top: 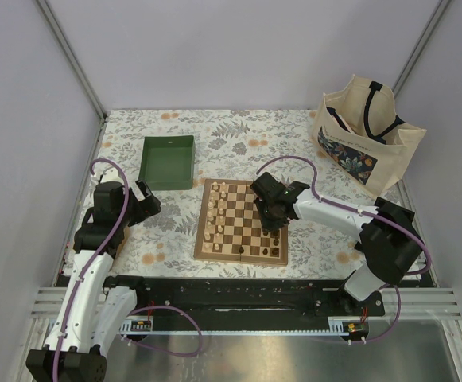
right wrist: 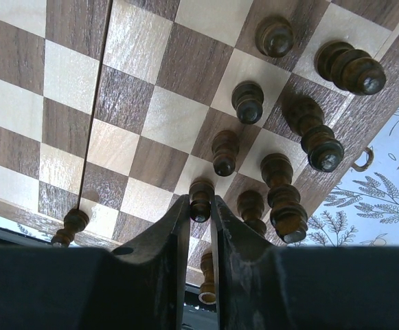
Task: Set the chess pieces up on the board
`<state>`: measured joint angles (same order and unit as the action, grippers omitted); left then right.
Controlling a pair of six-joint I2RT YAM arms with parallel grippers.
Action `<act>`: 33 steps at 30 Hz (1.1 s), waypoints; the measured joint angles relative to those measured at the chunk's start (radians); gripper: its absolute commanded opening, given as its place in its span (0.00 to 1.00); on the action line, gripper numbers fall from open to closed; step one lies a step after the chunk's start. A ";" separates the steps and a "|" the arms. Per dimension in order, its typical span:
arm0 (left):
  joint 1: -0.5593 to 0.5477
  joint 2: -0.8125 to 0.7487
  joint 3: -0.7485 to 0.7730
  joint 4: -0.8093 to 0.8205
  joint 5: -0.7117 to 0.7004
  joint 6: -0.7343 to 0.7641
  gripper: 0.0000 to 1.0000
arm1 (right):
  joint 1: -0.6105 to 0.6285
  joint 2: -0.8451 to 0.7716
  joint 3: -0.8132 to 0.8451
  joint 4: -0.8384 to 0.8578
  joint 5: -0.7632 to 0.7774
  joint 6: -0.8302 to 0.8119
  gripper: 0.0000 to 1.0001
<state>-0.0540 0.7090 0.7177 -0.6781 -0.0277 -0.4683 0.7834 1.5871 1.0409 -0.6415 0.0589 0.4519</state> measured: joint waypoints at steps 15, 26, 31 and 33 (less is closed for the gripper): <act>0.000 0.000 0.000 0.000 0.000 0.000 0.99 | 0.000 0.002 0.010 -0.007 0.000 -0.003 0.29; 0.000 0.000 0.000 0.000 0.000 0.000 0.99 | 0.000 0.002 0.021 -0.011 -0.026 -0.003 0.35; 0.000 0.000 0.000 0.000 0.007 -0.004 0.99 | 0.000 -0.011 0.034 -0.011 -0.042 -0.006 0.41; 0.000 -0.002 0.001 -0.005 0.011 -0.017 0.99 | 0.000 -0.034 0.035 -0.014 -0.045 -0.008 0.42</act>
<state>-0.0540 0.7074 0.7189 -0.6827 -0.0166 -0.4850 0.7830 1.5536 1.0763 -0.6556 0.0143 0.4442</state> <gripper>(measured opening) 0.988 0.400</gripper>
